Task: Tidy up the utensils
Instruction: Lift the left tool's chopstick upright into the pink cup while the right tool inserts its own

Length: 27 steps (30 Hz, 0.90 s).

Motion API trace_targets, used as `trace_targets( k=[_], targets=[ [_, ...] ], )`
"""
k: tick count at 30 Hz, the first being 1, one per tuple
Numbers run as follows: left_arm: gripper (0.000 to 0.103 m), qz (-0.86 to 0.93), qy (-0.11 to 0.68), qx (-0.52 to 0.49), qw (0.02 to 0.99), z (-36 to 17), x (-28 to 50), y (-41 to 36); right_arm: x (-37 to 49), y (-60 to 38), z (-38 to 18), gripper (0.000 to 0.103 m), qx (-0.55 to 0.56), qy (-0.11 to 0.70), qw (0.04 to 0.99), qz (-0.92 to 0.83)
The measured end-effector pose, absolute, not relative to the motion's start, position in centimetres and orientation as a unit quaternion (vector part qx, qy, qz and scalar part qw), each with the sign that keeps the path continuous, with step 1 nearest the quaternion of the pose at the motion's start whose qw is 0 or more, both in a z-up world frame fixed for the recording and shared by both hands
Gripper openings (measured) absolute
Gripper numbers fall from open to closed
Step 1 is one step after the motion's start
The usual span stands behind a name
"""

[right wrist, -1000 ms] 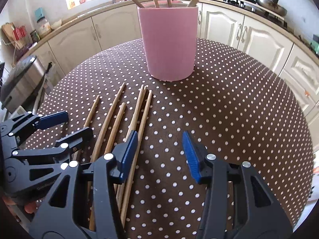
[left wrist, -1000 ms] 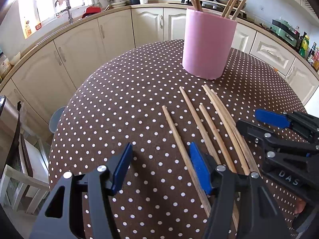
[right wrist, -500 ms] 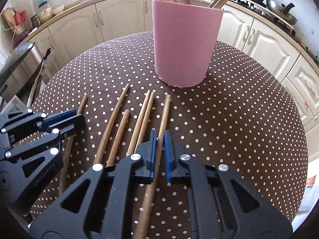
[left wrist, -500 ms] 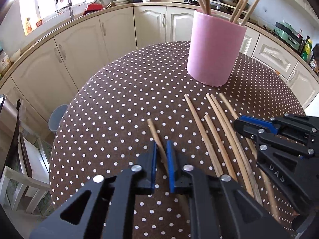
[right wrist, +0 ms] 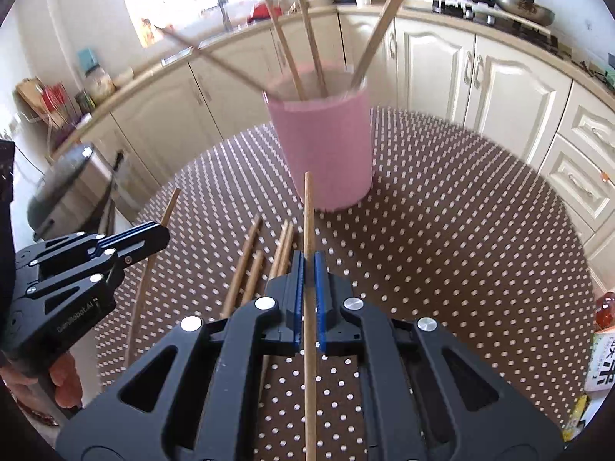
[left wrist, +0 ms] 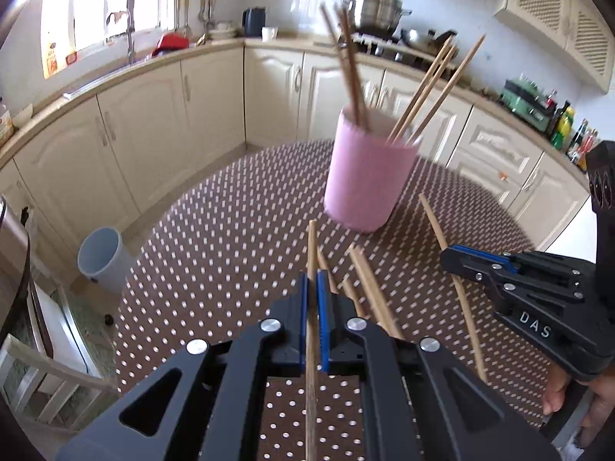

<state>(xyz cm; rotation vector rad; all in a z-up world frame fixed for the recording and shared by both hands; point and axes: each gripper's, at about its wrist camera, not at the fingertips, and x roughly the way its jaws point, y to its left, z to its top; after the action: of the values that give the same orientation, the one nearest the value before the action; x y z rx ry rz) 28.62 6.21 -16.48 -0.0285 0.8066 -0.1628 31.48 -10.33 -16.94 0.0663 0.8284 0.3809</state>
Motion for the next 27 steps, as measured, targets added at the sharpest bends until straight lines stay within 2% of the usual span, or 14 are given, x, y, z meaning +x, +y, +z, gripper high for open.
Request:
trace_targets(
  k=[10,27],
  targets=[
    [0.006,-0.105,0.327,-0.020,0.939,-10.3,25.8,5.5,27.6,-11.7,-11.3,0.006,0.043,0.329,0.921,0.202],
    [0.005,-0.127,0.245,-0.016,0.961,-3.7,25.2,2.9,25.7,-12.8,-6.4,0.006,0.043,0.255,0.943,0.208]
  ],
)
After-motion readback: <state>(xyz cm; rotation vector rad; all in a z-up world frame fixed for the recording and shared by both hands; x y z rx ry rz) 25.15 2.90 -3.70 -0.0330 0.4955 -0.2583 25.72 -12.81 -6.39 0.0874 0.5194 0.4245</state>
